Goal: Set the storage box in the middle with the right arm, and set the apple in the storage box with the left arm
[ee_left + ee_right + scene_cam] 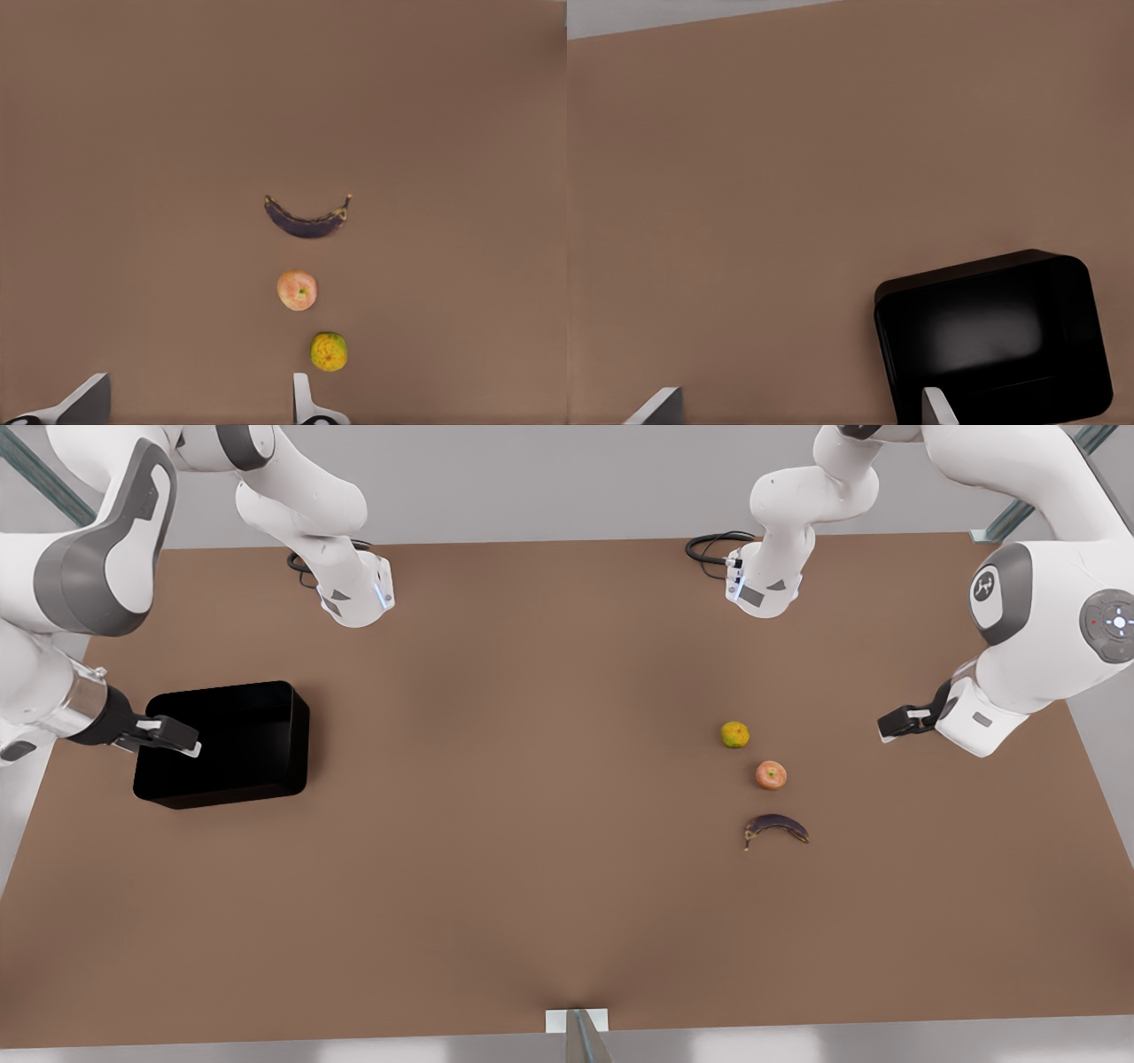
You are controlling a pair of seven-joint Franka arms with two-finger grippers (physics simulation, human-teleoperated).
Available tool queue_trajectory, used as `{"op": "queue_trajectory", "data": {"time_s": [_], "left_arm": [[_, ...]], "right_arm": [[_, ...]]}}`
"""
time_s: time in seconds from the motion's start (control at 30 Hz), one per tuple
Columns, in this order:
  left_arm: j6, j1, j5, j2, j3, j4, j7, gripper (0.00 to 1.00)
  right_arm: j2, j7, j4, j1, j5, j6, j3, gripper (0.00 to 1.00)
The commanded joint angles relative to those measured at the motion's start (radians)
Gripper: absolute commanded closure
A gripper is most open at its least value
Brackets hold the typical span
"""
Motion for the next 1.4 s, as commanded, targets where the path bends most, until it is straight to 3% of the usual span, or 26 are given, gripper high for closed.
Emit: {"op": "queue_trajectory", "data": {"time_s": [0.0, 0.1, 0.17, 0.23, 0.3, 0.43, 0.57, 0.73, 0.87, 0.97, 1.07, 1.23, 1.37], "left_arm": [[0.000, -0.001, 0.000, 0.000, -0.002, 0.002, 0.000, 0.00], [-0.002, -0.021, 0.000, 0.028, -0.006, -0.090, -0.011, 0.00], [0.444, -0.042, -0.001, -0.126, -0.005, -0.546, -0.014, 0.00], [0.644, -0.039, -0.003, -0.144, -0.003, -0.721, -0.015, 0.00], [0.811, -0.039, -0.004, -0.085, -0.003, -0.848, -0.017, 0.00], [0.848, -0.013, -0.004, 0.023, -0.003, -0.848, -0.017, 0.00], [0.871, -0.027, -0.004, 0.069, -0.003, -0.848, -0.015, 0.00], [0.906, -0.062, -0.006, 0.107, -0.005, -0.839, -0.017, 0.00], [0.912, -0.068, -0.007, 0.182, -0.005, -0.784, -0.017, 0.00], [0.926, -0.073, -0.009, 0.182, -0.005, -0.785, -0.017, 0.00], [0.926, -0.076, -0.009, 0.205, -0.006, -0.784, -0.017, 0.00], [0.926, -0.082, -0.009, 0.236, -0.006, -0.759, -0.017, 0.00], [0.926, -0.082, -0.009, 0.258, -0.006, -0.749, -0.017, 0.00]], "right_arm": [[0.001, 0.000, -0.001, -0.002, 0.005, 0.000, -0.001, 0.00], [-0.006, -0.062, -0.036, -0.070, -0.046, -0.069, -0.014, 0.00], [-0.057, -0.113, -0.193, -0.130, -0.046, 0.035, -0.011, 0.00], [-0.187, -0.254, -0.487, -0.220, -0.043, 0.242, -0.007, 0.00], [-0.184, -0.363, -0.576, -0.298, -0.043, 0.310, -0.007, 0.00], [-0.206, -0.434, -0.687, -0.380, -0.060, 0.322, -0.005, 0.00], [-0.275, -0.432, -0.960, -0.400, -0.138, 0.569, 0.001, 0.00], [-0.206, -0.635, -0.975, -0.407, -0.196, 0.756, 0.003, 0.00], [-0.178, -0.688, -0.975, -0.462, -0.196, 0.767, 0.001, 0.00], [-0.187, -0.656, -0.946, -0.479, -0.196, 0.730, 0.003, 0.00], [-0.118, -0.553, -0.675, -0.444, -0.182, 0.436, 0.009, 0.00], [0.032, -0.521, -0.518, -0.442, -0.153, 0.388, 0.007, 0.00], [0.054, -0.521, -0.509, -0.456, -0.153, 0.393, 0.004, 0.00]]}}
